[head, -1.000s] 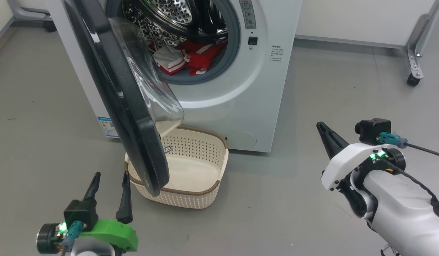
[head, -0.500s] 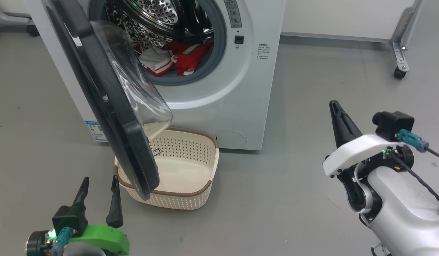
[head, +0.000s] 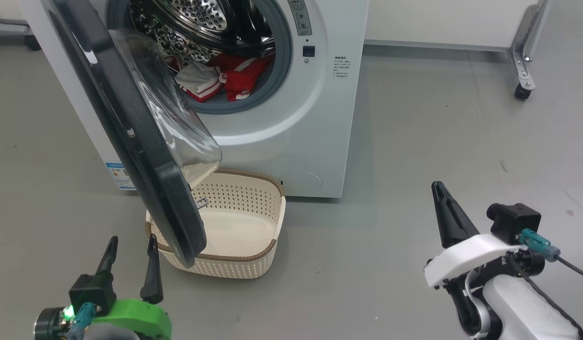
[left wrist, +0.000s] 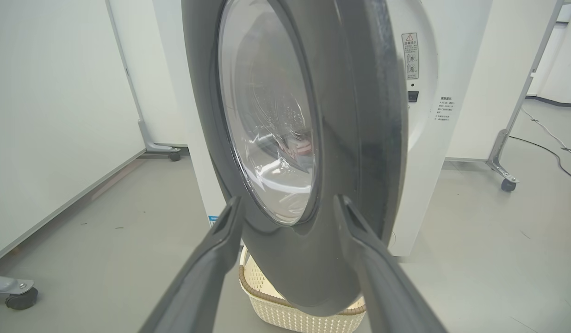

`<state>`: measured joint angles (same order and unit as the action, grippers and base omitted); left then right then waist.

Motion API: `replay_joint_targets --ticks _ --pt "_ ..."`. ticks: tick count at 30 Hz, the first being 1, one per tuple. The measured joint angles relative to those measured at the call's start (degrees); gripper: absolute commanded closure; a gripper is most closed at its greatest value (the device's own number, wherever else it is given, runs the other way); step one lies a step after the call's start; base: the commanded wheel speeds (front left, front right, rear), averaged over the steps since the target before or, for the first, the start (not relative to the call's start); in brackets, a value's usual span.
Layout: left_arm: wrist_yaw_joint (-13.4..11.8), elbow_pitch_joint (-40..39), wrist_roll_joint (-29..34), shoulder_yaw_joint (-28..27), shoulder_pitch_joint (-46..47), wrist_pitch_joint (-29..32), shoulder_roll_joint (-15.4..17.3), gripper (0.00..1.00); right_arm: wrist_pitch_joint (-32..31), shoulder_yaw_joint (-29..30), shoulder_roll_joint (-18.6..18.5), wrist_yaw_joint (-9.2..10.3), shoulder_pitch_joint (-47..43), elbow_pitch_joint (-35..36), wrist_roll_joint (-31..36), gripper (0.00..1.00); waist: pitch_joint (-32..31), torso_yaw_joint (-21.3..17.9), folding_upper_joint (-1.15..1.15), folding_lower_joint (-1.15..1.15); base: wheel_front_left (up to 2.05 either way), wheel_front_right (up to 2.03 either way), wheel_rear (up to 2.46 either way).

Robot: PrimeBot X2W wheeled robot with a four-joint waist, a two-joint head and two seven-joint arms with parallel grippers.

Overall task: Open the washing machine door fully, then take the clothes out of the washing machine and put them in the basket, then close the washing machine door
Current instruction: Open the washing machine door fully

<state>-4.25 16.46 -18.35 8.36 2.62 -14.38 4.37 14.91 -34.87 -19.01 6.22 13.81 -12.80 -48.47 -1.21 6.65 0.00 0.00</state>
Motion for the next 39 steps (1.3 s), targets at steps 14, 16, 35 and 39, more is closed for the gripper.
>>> replay_joint_targets --ticks 14,16,35,39 --pt "0.1 0.0 0.3 -0.1 -0.4 0.0 0.0 0.00 0.0 3.2 2.0 0.53 -8.0 1.8 5.6 0.00 0.0 -0.2 0.00 0.00 0.00 0.00 0.00" --pt "0.1 0.0 0.4 -0.1 -0.4 0.0 0.0 0.00 0.0 3.4 2.6 0.55 -8.6 2.3 6.3 0.00 0.0 -0.2 0.00 0.00 0.00 0.00 0.00" --pt "0.5 0.6 0.9 0.0 -1.6 0.0 -0.1 0.00 0.0 7.8 4.7 0.57 -12.6 5.5 11.4 0.00 -0.5 -0.9 0.00 0.00 0.00 0.00 0.00" --pt "0.5 0.7 1.0 0.0 -1.7 0.0 -0.2 0.00 0.0 8.0 4.9 0.57 -13.4 5.7 12.4 0.00 -0.6 -1.0 0.00 0.00 0.00 0.00 0.00"
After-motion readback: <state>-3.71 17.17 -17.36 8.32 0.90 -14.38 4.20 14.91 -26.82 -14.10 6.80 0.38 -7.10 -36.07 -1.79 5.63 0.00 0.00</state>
